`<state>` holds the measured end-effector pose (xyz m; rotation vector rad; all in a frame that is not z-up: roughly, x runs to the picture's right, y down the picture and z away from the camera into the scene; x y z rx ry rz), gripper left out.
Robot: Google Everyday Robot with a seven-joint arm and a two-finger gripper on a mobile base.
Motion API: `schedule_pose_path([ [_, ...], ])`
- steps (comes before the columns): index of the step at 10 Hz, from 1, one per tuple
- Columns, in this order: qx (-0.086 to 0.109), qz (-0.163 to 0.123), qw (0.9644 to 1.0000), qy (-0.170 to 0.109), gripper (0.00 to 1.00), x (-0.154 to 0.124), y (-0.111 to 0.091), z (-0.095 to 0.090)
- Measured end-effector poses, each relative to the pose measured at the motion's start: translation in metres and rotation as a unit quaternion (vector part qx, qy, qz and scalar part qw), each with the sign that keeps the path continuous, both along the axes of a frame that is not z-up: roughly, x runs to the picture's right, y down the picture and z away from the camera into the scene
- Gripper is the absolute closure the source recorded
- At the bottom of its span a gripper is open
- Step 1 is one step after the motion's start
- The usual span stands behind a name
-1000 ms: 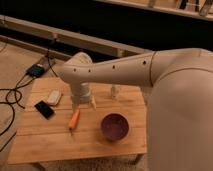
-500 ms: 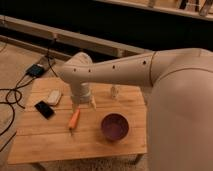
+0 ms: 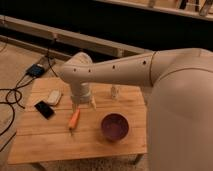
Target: Place the ceramic cup in the ceramic bowl
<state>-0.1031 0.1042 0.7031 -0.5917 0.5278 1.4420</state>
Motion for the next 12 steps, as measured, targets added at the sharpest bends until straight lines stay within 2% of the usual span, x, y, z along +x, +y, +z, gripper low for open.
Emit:
schedule_pose_path([
  [2, 0.000, 0.000, 1.0000, 0.000, 0.35, 0.000, 0.000, 0.000],
  [5, 0.000, -0.013, 0.9999, -0.001, 0.35, 0.000, -0.010, 0.018],
  [8, 0.003, -0.036, 0.9992, -0.015, 0.35, -0.013, -0.029, 0.046],
  [12, 0.012, -0.054, 0.9979, -0.033, 0.35, -0.025, -0.066, 0.094],
])
